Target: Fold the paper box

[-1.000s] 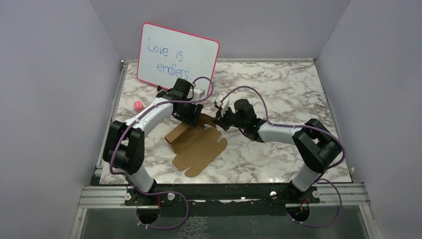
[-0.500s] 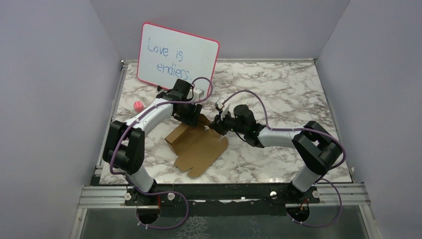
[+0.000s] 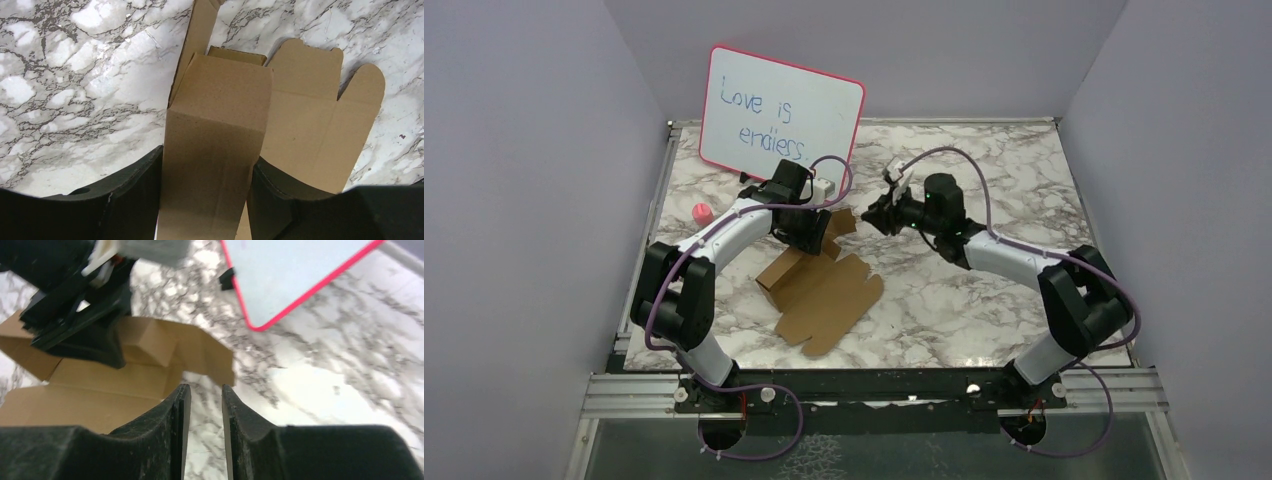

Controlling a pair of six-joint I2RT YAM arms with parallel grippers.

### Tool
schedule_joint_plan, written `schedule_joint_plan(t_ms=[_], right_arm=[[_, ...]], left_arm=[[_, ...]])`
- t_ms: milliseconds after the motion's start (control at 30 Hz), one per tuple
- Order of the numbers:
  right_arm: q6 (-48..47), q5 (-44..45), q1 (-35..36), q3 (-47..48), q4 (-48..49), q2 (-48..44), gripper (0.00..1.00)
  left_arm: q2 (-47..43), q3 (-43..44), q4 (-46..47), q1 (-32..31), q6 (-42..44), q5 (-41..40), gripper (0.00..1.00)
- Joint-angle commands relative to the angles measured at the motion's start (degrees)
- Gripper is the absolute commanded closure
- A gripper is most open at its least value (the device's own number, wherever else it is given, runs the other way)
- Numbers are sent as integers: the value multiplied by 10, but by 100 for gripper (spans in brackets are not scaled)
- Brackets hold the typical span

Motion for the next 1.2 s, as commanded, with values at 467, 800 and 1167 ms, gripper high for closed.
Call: schedule_joint_plan(t_ms=[467, 800, 1167], right_arm=[[-36, -187, -79, 204, -11, 214, 56], [-68, -266, -78, 275, -42, 303, 56], [-111, -405, -57, 294, -81, 342, 56]], left_arm=[[-12, -12, -1, -3, 10, 1, 43], [-15, -14, 1, -10, 15, 9, 43], [-23, -17, 3, -26, 25, 12, 44]])
